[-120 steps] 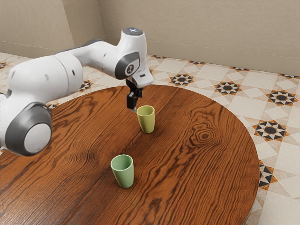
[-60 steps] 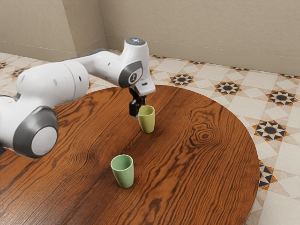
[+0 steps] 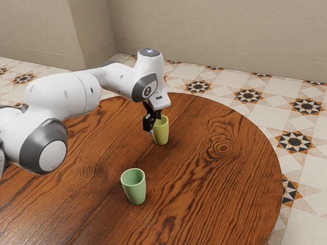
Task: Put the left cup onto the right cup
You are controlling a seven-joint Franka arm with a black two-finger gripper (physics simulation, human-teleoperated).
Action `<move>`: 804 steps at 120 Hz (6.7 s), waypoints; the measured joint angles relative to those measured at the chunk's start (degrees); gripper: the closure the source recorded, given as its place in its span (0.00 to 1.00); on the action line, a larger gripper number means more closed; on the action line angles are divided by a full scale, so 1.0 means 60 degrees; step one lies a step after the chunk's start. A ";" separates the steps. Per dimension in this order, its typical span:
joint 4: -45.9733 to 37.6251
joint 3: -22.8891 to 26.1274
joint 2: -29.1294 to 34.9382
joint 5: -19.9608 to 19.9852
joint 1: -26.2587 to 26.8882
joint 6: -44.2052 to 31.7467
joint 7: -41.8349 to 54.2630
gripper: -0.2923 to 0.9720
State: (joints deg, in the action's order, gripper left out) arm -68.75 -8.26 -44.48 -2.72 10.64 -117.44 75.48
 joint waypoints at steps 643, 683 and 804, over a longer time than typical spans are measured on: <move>-0.8818 -0.0041 0.7607 -0.1116 0.2472 0.0381 -0.5116 0.85; -0.8843 -0.0029 0.7719 -0.1092 0.2679 0.0561 -0.5354 0.85; -0.8553 -0.0033 0.6831 -0.1120 0.2815 0.0611 -0.5701 0.85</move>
State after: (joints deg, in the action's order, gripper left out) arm -120.08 -8.46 -3.50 -9.44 27.53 -113.77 41.27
